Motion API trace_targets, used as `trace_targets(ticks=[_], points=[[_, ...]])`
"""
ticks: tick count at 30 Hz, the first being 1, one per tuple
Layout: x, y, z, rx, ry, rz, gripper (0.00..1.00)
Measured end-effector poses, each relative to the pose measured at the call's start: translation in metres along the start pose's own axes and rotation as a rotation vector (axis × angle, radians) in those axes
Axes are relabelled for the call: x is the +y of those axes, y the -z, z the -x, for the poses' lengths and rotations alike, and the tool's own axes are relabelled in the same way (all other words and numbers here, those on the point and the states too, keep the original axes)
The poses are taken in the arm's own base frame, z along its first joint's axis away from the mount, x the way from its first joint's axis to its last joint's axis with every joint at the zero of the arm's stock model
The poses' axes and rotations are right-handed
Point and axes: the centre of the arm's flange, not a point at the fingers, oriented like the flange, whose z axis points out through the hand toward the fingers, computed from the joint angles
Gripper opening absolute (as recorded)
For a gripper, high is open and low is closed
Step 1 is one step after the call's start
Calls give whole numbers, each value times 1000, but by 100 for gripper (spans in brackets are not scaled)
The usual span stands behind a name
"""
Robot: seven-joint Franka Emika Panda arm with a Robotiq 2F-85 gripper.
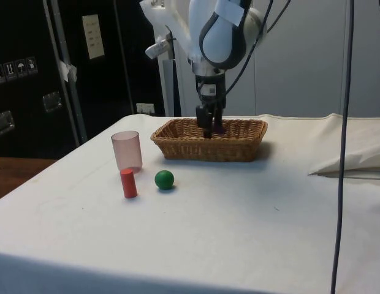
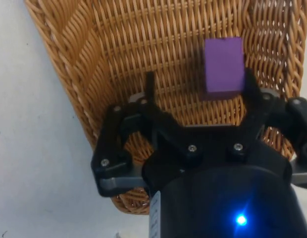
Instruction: Pick up the triangular block and place it into the basket.
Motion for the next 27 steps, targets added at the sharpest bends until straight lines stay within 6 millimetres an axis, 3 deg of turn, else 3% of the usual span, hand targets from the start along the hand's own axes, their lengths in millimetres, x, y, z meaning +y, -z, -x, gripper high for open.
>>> trace_targets(ticks=[5,15,27], points=[[0,0,0,0,0,0,100],[-2,1,-1,3,0,-2,100],[-4,31,-8,34,-3,-32,100]])
